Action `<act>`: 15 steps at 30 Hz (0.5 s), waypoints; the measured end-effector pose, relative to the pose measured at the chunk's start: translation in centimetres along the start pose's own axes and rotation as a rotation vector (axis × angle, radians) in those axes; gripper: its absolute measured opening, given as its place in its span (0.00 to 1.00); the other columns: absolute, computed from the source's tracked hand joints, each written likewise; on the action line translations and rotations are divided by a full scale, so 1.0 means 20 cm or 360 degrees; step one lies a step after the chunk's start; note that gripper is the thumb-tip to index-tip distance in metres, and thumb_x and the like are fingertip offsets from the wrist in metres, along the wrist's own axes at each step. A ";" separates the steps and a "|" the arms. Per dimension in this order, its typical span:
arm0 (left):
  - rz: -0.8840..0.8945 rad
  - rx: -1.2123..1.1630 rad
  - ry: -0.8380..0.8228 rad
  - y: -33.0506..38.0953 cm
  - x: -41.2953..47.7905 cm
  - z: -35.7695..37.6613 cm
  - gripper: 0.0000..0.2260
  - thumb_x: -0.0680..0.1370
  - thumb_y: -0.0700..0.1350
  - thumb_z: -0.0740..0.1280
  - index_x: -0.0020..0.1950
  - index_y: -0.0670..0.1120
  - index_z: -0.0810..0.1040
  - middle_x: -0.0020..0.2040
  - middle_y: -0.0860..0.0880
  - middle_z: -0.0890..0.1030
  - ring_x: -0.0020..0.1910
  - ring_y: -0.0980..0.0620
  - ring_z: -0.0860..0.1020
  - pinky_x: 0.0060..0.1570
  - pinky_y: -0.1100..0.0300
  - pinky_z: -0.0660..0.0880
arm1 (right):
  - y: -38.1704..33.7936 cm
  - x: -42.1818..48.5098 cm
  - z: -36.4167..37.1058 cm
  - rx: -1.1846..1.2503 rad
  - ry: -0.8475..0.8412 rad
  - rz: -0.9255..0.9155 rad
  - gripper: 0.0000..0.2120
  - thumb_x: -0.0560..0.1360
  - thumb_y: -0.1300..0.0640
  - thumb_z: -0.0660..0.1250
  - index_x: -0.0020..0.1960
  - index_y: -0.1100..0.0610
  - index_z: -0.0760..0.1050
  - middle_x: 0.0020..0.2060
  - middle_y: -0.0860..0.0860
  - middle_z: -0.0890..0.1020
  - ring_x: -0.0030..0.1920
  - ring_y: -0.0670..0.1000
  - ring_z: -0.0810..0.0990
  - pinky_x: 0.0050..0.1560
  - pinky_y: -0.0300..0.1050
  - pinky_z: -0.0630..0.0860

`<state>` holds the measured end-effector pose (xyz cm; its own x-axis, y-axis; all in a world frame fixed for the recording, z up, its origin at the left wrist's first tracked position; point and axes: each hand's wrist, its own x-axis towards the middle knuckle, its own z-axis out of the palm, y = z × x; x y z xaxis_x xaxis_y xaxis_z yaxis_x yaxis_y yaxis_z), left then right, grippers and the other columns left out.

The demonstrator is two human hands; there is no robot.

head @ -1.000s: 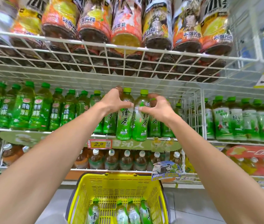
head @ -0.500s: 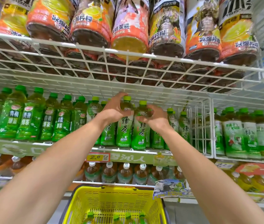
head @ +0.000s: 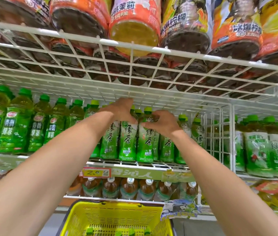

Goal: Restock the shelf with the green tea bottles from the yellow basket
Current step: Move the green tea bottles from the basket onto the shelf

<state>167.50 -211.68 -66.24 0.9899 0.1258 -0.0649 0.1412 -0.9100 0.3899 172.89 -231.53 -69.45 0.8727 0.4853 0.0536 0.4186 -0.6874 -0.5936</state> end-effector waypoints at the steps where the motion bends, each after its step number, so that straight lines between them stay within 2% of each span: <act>1: -0.0003 0.0059 -0.0018 0.00 0.02 -0.01 0.33 0.69 0.52 0.81 0.67 0.46 0.70 0.60 0.48 0.75 0.53 0.49 0.75 0.47 0.56 0.75 | 0.00 0.02 0.00 -0.0016 -0.0014 0.0023 0.34 0.65 0.39 0.81 0.64 0.57 0.81 0.58 0.50 0.84 0.58 0.51 0.81 0.56 0.41 0.77; 4: -0.0040 0.0122 -0.0085 -0.01 0.06 -0.03 0.38 0.66 0.57 0.81 0.70 0.45 0.69 0.64 0.46 0.75 0.59 0.45 0.75 0.58 0.49 0.76 | 0.00 0.05 -0.03 -0.0020 -0.0072 0.0074 0.27 0.64 0.40 0.82 0.54 0.57 0.83 0.48 0.50 0.85 0.50 0.50 0.82 0.48 0.43 0.79; 7: -0.0041 0.0093 -0.0128 -0.03 0.06 -0.04 0.38 0.66 0.59 0.81 0.69 0.46 0.69 0.64 0.47 0.74 0.59 0.46 0.75 0.56 0.50 0.76 | -0.01 0.09 -0.05 -0.0027 -0.0174 0.0096 0.23 0.62 0.39 0.82 0.42 0.58 0.82 0.37 0.50 0.83 0.42 0.50 0.82 0.40 0.44 0.75; 9: -0.0040 0.0047 -0.0131 -0.04 0.06 -0.03 0.37 0.66 0.58 0.81 0.69 0.47 0.69 0.64 0.47 0.74 0.59 0.46 0.75 0.56 0.50 0.76 | -0.02 0.11 -0.05 -0.0022 -0.0217 0.0131 0.25 0.61 0.39 0.82 0.41 0.59 0.82 0.37 0.52 0.84 0.42 0.51 0.82 0.41 0.44 0.74; 12: -0.0021 -0.0022 -0.0135 -0.04 0.06 -0.02 0.40 0.67 0.57 0.81 0.72 0.46 0.67 0.68 0.47 0.72 0.64 0.46 0.73 0.61 0.48 0.74 | -0.04 0.11 -0.06 -0.0030 -0.0236 0.0170 0.22 0.62 0.40 0.82 0.37 0.56 0.79 0.34 0.50 0.80 0.38 0.49 0.79 0.38 0.43 0.71; 15: 0.0016 -0.0053 -0.0090 -0.05 0.05 0.00 0.38 0.67 0.57 0.81 0.70 0.46 0.68 0.65 0.48 0.73 0.62 0.46 0.74 0.59 0.49 0.75 | -0.05 0.10 -0.05 0.0001 -0.0210 0.0184 0.21 0.62 0.40 0.82 0.37 0.56 0.78 0.33 0.49 0.78 0.37 0.48 0.77 0.36 0.42 0.68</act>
<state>168.39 -210.62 -66.70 0.9893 0.0931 -0.1121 0.1322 -0.8975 0.4208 174.54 -230.46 -67.88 0.8744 0.4699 -0.1208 0.3174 -0.7424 -0.5900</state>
